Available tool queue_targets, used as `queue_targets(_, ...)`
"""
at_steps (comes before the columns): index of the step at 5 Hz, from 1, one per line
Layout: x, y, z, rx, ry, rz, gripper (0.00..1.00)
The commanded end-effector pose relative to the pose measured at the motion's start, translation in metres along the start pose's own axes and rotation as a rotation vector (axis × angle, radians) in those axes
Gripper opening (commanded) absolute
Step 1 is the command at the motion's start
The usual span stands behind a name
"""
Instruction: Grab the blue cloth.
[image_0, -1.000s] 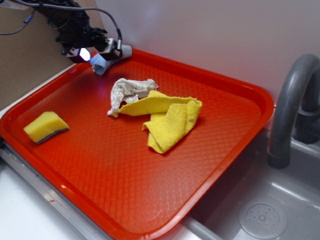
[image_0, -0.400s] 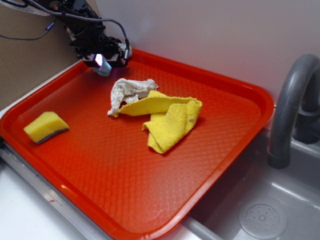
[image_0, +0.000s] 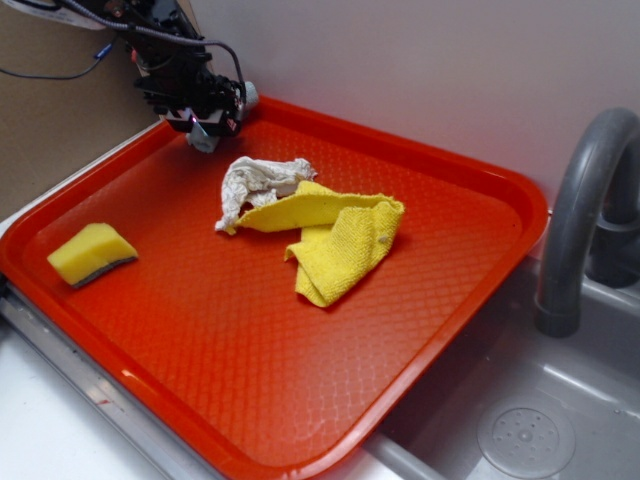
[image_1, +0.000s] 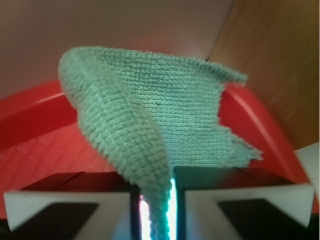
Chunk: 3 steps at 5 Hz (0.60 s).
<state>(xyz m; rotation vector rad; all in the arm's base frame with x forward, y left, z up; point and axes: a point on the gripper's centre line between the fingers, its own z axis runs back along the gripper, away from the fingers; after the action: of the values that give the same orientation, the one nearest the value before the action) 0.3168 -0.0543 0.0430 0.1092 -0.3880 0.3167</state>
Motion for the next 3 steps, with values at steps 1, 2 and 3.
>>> queue_targets(1,0.003,-0.008,0.082,-0.183,0.191,-0.119,0.0)
queue_targets(2,-0.023,-0.011,0.14,-0.336,0.258,-0.273,0.0)
queue_targets(3,-0.044,-0.01,0.193,-0.452,0.187,-0.36,0.0)
